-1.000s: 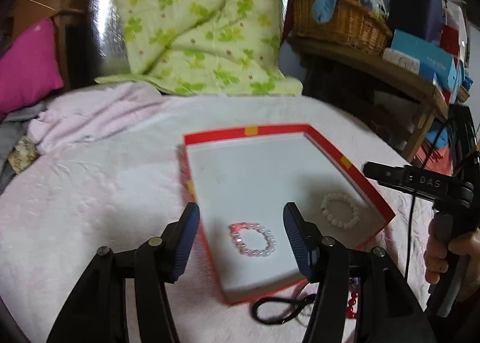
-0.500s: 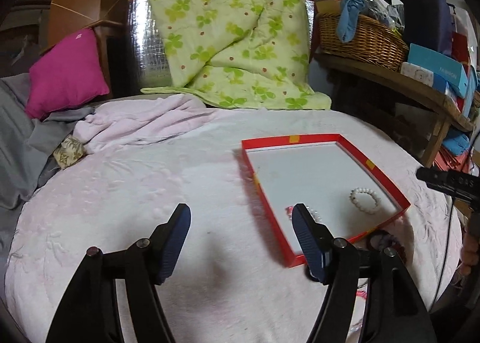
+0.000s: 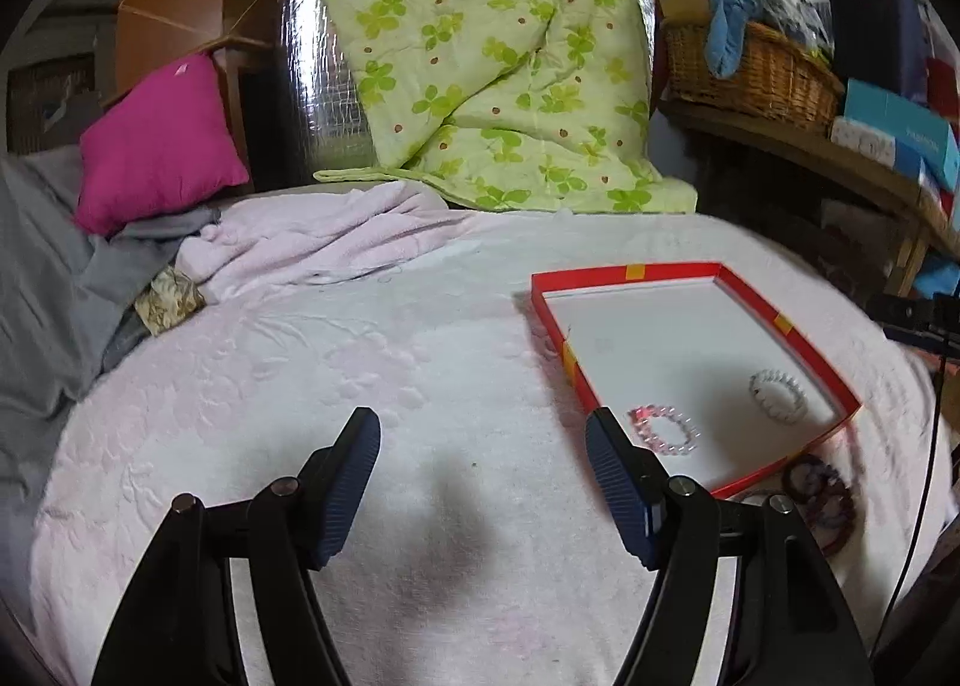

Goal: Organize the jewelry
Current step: 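Withdraw both open tools from the tray toward the remaining bracelets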

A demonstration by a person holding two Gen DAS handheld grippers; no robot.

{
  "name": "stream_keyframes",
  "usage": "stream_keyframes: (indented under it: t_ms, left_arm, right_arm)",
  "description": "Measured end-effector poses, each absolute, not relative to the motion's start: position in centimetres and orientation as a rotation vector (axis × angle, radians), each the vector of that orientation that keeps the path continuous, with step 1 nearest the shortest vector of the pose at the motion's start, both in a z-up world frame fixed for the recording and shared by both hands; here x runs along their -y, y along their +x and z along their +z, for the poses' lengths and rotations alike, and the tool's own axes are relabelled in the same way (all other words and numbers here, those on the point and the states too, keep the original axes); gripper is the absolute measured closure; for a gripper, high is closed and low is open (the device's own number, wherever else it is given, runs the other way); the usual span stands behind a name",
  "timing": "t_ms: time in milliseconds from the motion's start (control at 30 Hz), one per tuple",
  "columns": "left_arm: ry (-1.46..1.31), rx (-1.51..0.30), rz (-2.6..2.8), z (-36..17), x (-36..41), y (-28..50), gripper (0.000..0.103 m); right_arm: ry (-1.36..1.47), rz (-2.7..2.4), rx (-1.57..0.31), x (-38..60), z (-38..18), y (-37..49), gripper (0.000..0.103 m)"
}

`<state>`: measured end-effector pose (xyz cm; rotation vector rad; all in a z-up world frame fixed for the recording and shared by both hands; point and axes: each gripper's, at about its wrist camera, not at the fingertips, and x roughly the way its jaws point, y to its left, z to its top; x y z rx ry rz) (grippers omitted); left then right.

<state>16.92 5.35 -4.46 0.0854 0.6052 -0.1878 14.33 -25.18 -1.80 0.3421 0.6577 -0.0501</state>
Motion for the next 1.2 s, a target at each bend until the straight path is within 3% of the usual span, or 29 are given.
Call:
stream_keyframes:
  t_ms: [333,1200]
  left_arm:
    - [0.116,-0.639,-0.217,-5.1,-4.6,17.2,0.03]
    - [0.214,-0.754,-0.484,-7.5,1.3,14.8,0.03]
  right_arm:
    - [0.373,0.075,-0.608,26.1,-2.5,12.9,0.042]
    - [0.615,0.276,-0.885,32.1,-8.1,12.0,0.043]
